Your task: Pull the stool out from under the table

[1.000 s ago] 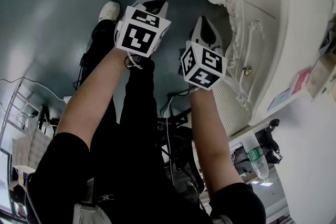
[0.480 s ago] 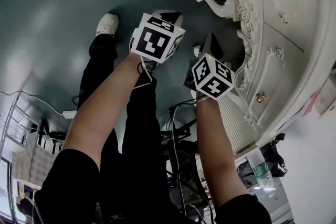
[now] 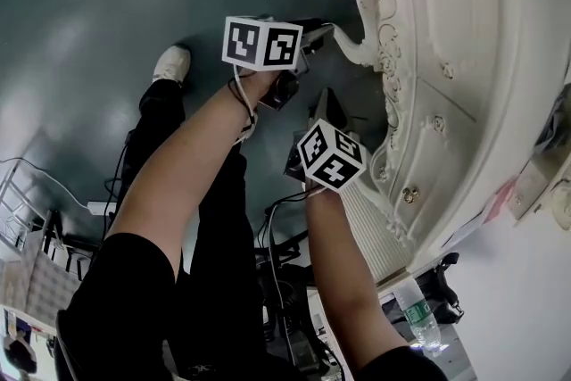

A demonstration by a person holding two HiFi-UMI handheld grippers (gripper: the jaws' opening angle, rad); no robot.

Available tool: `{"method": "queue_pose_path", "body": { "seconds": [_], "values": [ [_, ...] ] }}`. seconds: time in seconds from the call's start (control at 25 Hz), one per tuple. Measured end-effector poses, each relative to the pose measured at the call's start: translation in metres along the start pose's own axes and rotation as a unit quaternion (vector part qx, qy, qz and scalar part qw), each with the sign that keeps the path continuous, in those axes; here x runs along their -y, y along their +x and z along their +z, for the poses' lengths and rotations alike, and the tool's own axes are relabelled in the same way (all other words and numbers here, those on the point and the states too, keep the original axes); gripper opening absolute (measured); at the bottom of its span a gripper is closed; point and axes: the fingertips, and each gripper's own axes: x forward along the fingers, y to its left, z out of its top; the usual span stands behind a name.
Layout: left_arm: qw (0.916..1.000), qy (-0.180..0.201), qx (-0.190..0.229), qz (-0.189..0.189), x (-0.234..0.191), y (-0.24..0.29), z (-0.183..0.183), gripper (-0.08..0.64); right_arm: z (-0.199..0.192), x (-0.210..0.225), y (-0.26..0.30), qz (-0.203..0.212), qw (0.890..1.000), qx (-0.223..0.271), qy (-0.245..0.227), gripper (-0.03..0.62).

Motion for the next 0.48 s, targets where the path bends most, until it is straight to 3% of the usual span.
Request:
{"method": "queue_pose_path", "body": {
  "seconds": [0.24,0.48],
  "values": [
    [0.9996,0.026,-0.01,-0.007,-0.007,0.044,0.001,0.133,-0.014,0.001,0.003,0.008,1.0,-0.019,-0.008,0.008],
    [0.9987,-0.028,0.026,-0.035,-0.017,0.078,0.011,0.148,-0.029,0.015,0.013,0.003,1.0,-0.024,0.0,0.008]
  ]
}}
